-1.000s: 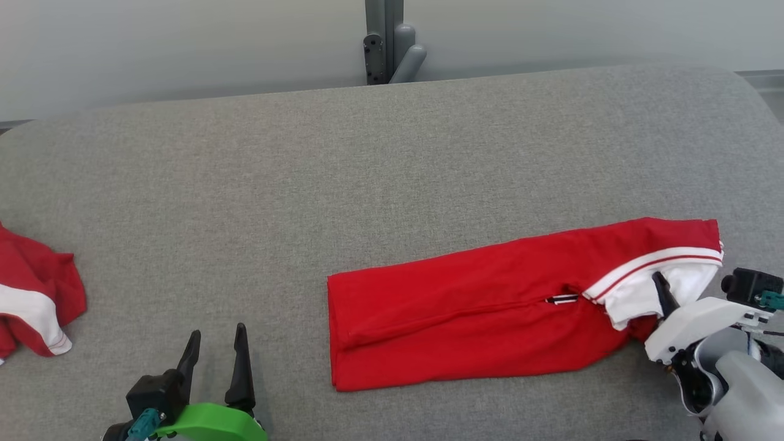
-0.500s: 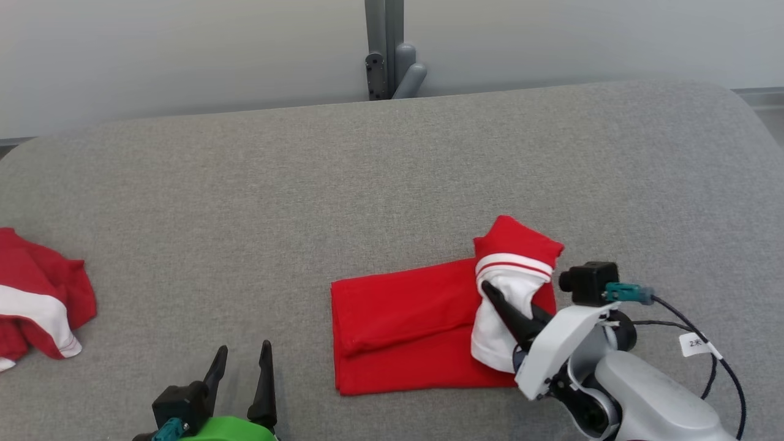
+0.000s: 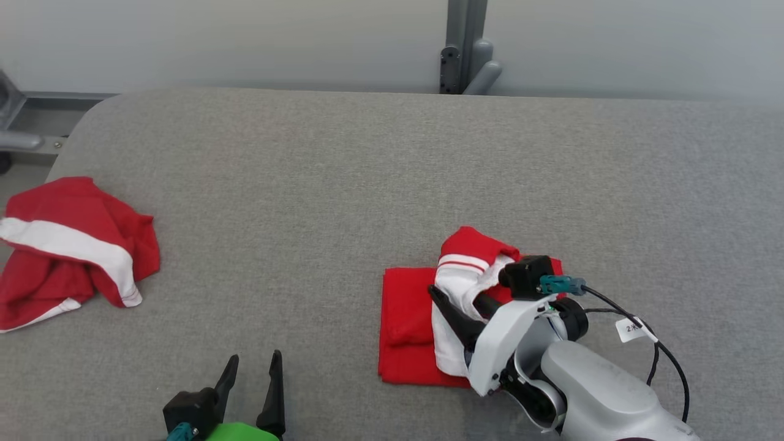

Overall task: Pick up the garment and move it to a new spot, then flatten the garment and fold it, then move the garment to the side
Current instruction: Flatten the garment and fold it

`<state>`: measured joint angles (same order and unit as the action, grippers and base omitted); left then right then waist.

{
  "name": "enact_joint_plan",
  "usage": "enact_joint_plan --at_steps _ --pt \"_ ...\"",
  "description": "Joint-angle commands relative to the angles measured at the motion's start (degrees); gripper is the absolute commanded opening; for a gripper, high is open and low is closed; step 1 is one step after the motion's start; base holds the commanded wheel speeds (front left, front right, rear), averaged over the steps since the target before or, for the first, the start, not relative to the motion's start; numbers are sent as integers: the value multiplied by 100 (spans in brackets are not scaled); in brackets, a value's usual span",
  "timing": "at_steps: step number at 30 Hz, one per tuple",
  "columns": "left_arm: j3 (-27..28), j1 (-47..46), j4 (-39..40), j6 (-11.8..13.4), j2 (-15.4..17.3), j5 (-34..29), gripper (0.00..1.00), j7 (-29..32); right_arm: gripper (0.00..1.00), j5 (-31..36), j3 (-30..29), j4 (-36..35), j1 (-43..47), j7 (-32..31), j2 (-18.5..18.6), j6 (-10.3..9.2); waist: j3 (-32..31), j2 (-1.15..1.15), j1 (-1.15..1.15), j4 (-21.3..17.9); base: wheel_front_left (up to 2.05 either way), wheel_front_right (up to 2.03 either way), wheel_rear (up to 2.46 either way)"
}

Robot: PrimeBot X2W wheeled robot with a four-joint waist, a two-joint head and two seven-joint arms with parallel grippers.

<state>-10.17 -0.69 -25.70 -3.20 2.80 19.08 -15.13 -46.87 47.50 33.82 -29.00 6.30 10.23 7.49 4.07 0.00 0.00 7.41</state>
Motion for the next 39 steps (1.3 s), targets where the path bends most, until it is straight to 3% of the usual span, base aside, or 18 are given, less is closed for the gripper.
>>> enact_joint_plan --at_steps 1,4,8,21,31,39 --pt "15 -41 15 22 21 73 100 1 100 48 -57 106 -90 118 -75 -1 74 0 0 240 0 0 0" --pt "67 20 27 53 19 63 100 1 100 63 -86 290 -190 267 -272 -1 69 0 0 286 0 0 0" --pt "170 106 48 77 18 53 100 1 100 -19 -159 343 -214 439 -239 -1 27 0 0 206 0 0 0" --pt "350 170 135 72 19 9 100 1 100 -198 -1125 -79 585 852 421 -1 -175 0 0 -341 0 0 0" --pt "345 224 186 44 20 -9 100 1 100 -503 -597 -1097 1203 785 660 -1 -168 0 0 -202 0 0 0" --pt "378 250 210 22 19 -28 100 1 100 -709 -352 -1373 1500 694 787 -1 -128 0 0 -117 0 0 0"
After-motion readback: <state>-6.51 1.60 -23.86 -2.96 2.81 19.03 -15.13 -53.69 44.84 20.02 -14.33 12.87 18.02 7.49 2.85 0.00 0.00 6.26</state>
